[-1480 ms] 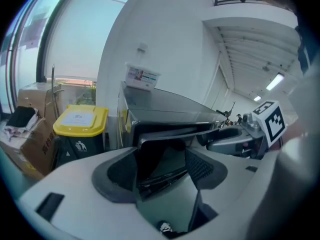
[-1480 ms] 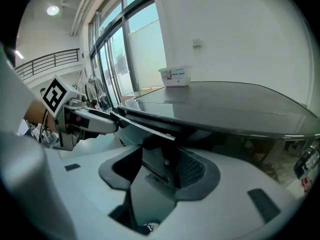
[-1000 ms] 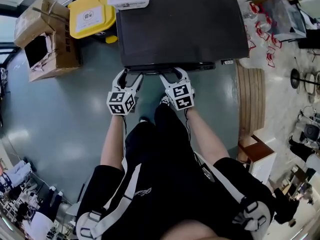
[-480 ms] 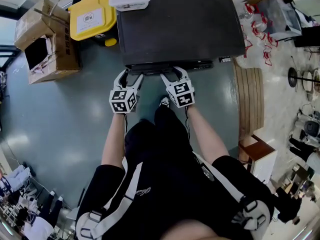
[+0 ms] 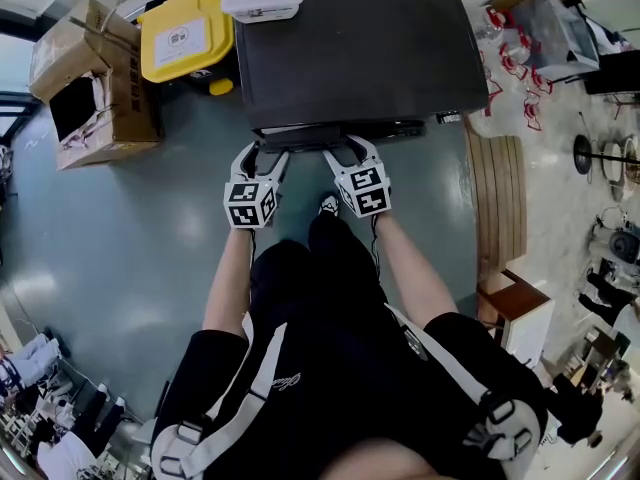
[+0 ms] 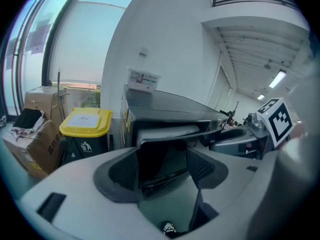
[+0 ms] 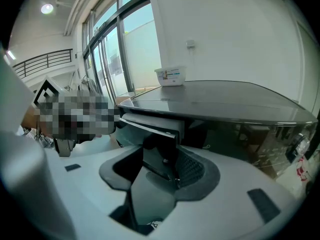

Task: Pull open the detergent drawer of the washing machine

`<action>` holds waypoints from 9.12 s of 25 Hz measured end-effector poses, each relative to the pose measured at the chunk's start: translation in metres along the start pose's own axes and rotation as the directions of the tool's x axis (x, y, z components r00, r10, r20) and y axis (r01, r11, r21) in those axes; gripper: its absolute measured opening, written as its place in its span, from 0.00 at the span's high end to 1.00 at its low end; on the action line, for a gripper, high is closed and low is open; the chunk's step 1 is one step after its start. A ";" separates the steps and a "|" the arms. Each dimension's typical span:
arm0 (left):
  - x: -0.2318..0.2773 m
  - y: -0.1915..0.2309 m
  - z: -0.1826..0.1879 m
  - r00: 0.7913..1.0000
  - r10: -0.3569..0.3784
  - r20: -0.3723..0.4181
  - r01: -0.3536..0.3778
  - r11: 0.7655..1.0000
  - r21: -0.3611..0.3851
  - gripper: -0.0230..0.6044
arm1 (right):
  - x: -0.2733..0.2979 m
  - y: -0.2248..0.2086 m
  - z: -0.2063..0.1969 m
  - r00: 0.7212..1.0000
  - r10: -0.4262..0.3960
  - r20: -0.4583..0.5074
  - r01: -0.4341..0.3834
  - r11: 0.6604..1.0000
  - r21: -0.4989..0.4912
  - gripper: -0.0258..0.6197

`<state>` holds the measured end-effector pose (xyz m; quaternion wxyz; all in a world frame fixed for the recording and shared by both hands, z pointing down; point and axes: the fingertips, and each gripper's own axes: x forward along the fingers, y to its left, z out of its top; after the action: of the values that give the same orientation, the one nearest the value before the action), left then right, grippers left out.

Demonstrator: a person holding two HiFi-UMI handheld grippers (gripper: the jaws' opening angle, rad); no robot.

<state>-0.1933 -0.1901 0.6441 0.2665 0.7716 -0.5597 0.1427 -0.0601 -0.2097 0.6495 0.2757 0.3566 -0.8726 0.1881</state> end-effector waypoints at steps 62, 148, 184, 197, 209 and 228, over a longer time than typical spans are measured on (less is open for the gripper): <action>-0.002 -0.016 -0.033 0.993 -0.061 -0.104 0.075 0.988 0.134 0.49 | -0.007 0.013 -0.027 0.999 0.009 -0.037 -0.010 1.000 -0.027 0.59; -0.057 -0.054 -0.085 0.992 -0.045 -0.117 0.063 0.987 0.150 0.49 | -0.060 0.051 -0.084 0.999 -0.013 -0.049 0.014 1.000 0.006 0.60; -0.073 -0.062 -0.097 0.992 -0.044 -0.121 0.062 0.988 0.144 0.49 | -0.075 0.063 -0.097 0.998 -0.037 -0.051 0.038 0.999 0.032 0.61; -0.078 -0.065 -0.103 0.991 -0.045 -0.124 0.062 0.989 0.138 0.49 | -0.080 0.067 -0.103 0.998 -0.045 -0.049 0.047 0.998 0.036 0.61; -0.085 -0.068 -0.109 0.991 -0.045 -0.125 0.062 0.989 0.135 0.49 | -0.087 0.072 -0.110 0.998 -0.048 -0.048 0.050 0.998 0.042 0.61; -0.097 -0.074 -0.120 0.992 -0.044 -0.122 0.059 0.991 0.120 0.49 | -0.097 0.081 -0.119 0.997 -0.061 -0.040 0.062 0.997 0.043 0.62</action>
<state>-0.1467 -0.0283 0.6732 0.2546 0.7909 -0.5129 0.2158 -0.0195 -0.0420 0.6718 0.2899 0.3856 -0.8514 0.2058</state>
